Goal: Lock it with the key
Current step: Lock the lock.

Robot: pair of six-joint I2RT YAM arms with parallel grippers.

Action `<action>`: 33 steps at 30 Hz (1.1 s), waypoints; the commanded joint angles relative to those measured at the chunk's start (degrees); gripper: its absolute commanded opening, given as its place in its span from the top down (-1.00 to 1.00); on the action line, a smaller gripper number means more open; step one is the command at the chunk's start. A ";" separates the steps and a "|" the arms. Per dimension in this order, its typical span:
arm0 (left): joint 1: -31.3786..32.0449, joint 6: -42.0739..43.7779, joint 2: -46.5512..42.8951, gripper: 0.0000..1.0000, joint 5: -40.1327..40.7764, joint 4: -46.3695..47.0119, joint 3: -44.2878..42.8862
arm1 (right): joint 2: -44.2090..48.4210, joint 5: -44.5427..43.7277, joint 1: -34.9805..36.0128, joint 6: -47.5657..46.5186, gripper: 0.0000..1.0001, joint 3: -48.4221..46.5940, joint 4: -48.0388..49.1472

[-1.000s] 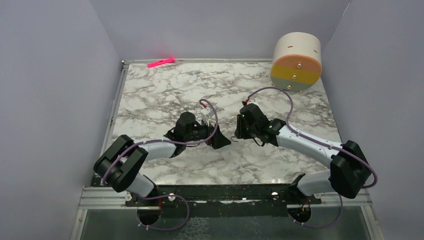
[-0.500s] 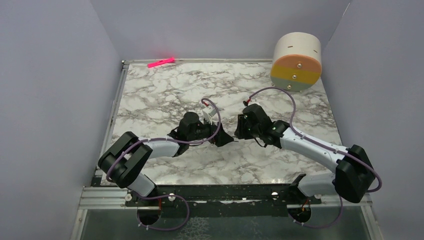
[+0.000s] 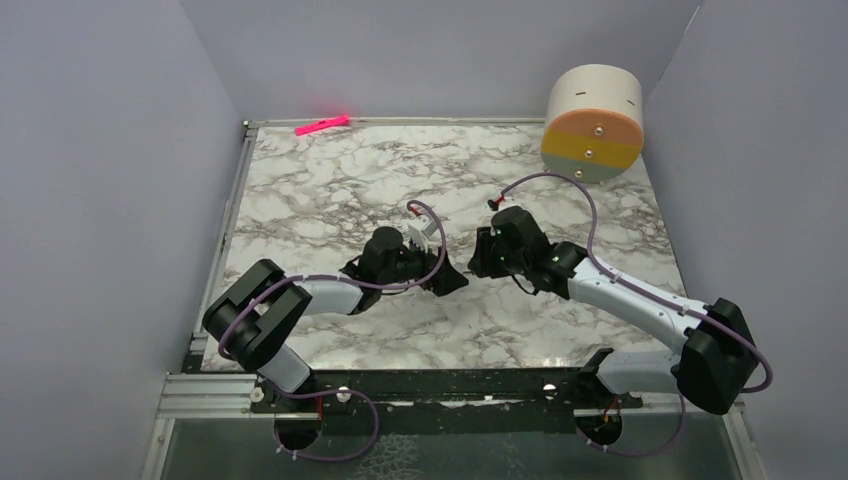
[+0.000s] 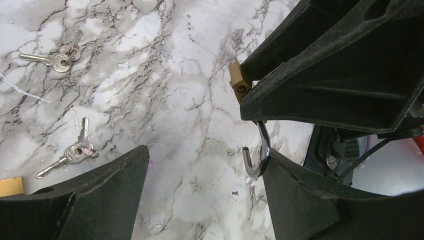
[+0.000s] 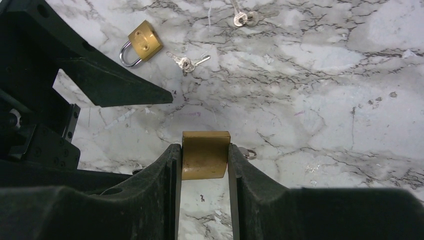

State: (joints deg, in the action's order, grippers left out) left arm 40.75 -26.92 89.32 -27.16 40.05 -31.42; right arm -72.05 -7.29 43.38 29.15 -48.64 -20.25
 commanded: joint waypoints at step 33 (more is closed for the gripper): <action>0.29 13.03 -19.95 -0.56 -9.49 -8.50 4.87 | 1.45 44.84 -11.58 -7.28 0.99 1.66 3.24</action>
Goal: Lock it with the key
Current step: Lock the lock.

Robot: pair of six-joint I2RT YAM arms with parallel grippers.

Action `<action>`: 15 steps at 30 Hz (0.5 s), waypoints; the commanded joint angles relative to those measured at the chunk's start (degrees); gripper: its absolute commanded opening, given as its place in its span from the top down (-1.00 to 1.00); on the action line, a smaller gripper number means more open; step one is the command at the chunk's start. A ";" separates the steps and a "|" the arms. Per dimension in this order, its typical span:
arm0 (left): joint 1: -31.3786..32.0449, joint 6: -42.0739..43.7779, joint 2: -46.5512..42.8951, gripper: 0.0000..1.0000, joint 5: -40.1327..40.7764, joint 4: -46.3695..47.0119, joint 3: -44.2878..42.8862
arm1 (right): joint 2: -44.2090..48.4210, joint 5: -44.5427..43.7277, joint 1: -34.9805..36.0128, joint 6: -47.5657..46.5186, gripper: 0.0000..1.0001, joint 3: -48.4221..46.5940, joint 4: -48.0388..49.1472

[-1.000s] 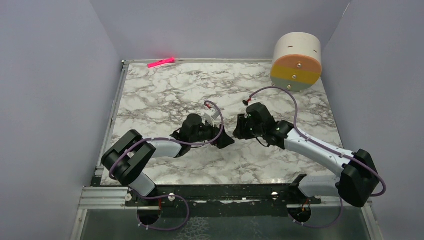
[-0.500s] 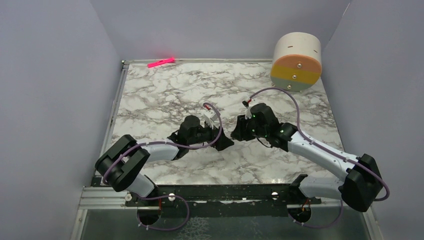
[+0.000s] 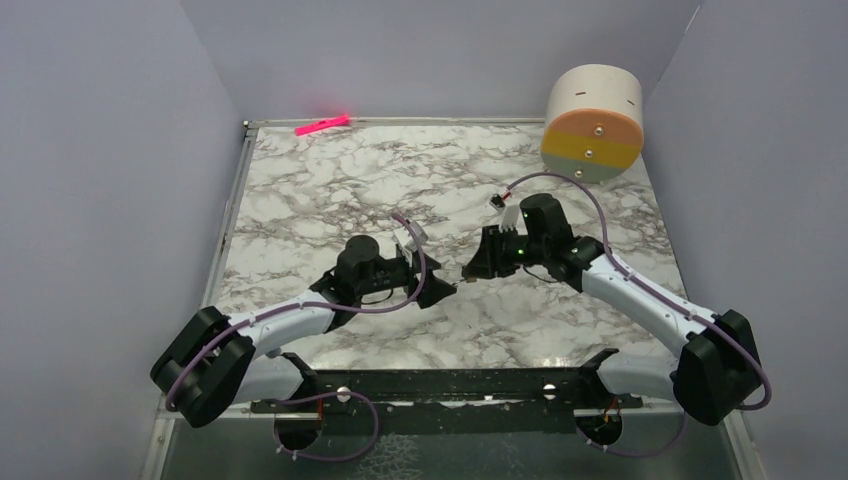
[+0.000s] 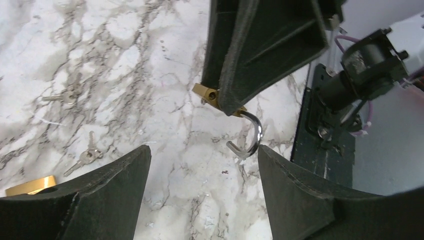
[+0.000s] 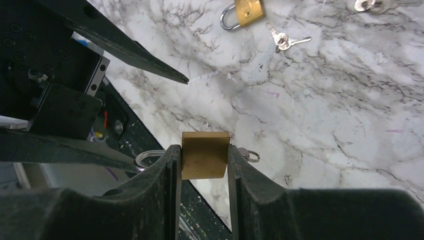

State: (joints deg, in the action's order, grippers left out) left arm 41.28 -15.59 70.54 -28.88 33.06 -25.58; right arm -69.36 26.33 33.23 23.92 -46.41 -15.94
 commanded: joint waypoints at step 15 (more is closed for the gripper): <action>-0.06 -0.67 1.12 -0.25 -18.58 -1.59 -4.74 | -2.99 14.27 -1.85 -1.60 0.99 0.62 -1.02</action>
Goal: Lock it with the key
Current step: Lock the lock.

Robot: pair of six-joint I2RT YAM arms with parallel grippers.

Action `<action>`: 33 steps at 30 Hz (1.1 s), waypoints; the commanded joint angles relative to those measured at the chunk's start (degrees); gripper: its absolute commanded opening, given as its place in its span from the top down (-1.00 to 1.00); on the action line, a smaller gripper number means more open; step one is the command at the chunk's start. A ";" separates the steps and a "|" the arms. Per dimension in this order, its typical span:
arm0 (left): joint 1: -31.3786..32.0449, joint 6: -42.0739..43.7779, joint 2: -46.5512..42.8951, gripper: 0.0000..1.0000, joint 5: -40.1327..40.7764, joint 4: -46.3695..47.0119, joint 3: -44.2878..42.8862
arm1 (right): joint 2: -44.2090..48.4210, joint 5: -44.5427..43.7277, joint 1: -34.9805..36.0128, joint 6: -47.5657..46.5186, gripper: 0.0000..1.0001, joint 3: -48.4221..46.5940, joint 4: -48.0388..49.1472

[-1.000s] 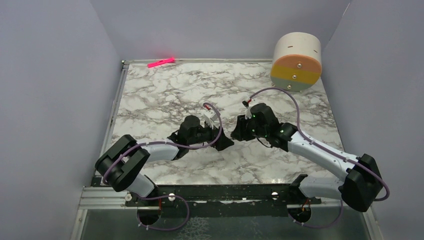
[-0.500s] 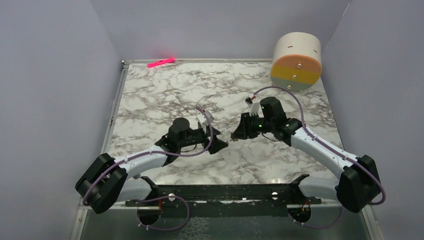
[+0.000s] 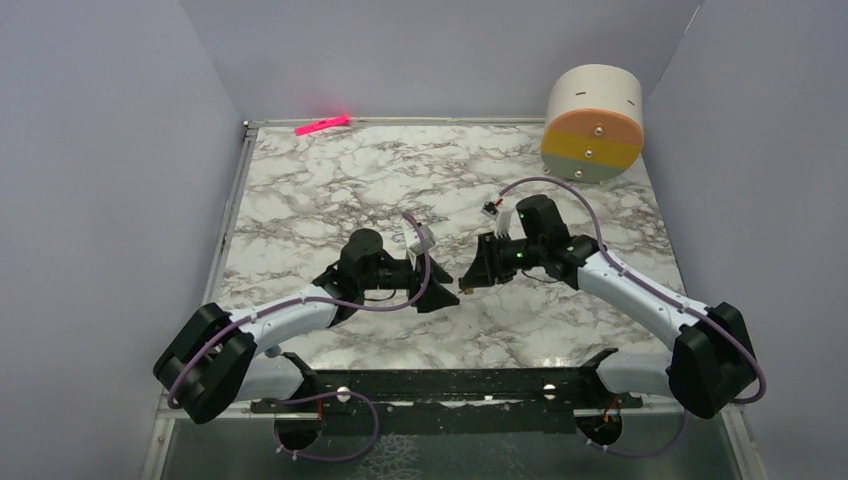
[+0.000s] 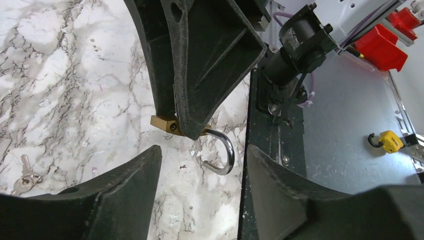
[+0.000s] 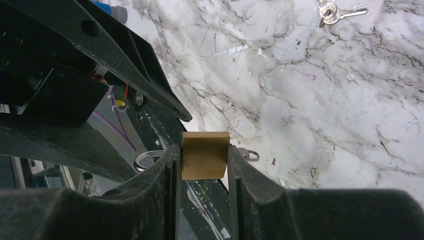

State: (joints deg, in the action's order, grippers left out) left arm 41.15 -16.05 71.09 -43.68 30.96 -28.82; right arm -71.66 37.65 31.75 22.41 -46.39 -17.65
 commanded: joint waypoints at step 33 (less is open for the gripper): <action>0.46 -0.03 3.55 1.00 -8.06 0.11 -3.28 | -4.21 3.83 -0.46 0.48 0.99 0.36 0.87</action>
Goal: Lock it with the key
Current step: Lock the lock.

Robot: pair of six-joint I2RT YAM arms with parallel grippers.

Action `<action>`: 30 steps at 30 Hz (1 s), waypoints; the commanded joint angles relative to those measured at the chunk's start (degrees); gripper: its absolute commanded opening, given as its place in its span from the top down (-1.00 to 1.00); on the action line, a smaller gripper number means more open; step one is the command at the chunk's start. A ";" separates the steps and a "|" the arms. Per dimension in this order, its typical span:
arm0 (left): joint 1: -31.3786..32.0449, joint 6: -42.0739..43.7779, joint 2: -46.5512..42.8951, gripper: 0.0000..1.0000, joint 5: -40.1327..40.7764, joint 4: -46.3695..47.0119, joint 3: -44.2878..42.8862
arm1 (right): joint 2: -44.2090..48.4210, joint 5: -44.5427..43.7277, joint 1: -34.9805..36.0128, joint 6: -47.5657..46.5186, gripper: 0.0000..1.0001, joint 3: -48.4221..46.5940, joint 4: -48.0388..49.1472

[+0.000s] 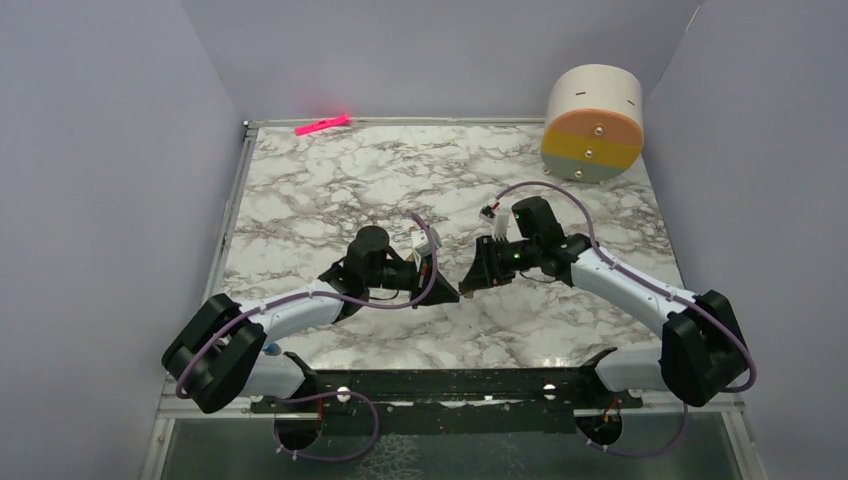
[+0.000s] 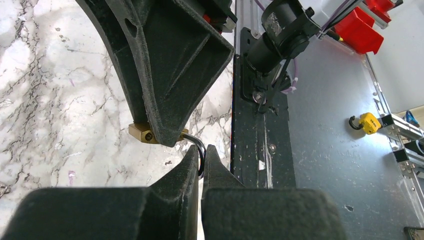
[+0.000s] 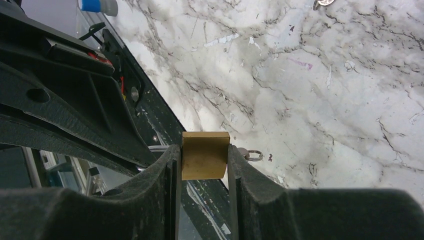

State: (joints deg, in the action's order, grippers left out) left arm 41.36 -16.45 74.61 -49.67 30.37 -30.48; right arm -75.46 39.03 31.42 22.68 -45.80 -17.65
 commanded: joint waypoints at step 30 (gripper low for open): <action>-8.34 -7.01 -4.81 1.00 7.79 2.60 -5.11 | 13.00 -12.68 -4.79 -3.56 -1.00 1.87 29.04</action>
State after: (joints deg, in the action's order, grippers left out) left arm 35.92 -18.96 72.42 -45.58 29.50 -33.98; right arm -64.71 17.74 26.57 22.17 -49.78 -6.11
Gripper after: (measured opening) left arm 0.014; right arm 0.998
